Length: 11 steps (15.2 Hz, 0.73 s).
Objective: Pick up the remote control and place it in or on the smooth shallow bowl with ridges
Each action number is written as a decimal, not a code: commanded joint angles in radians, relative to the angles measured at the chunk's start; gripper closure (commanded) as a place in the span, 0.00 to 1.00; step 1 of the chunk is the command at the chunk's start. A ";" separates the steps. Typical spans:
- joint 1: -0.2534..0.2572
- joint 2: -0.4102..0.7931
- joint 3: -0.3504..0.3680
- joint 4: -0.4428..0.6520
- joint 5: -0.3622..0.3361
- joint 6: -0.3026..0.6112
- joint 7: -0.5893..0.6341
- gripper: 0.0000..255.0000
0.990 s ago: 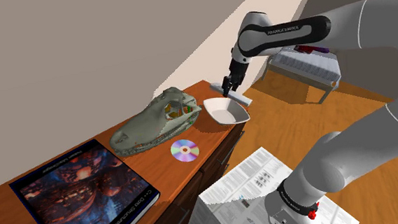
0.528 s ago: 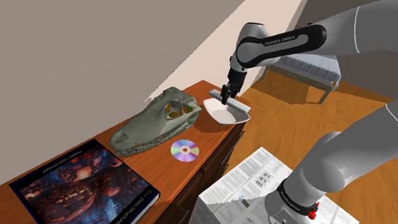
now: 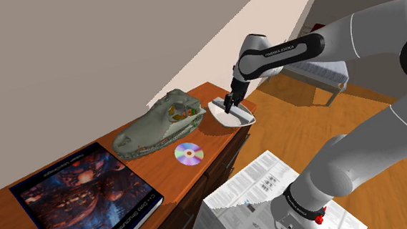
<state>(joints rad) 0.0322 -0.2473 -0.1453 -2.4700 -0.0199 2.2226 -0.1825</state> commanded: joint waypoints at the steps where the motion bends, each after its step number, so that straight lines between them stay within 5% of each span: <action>1: 0.000 0.006 0.000 -0.003 0.001 0.007 0.001 1.00; 6: 0.000 0.006 0.000 -0.003 0.001 0.007 0.001 1.00; 7: 0.000 0.004 0.000 -0.004 0.001 0.006 0.001 0.00; 11: 0.000 0.002 0.000 -0.007 0.000 0.007 0.001 0.00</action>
<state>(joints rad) 0.0322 -0.2452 -0.1451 -2.4768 -0.0197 2.2295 -0.1811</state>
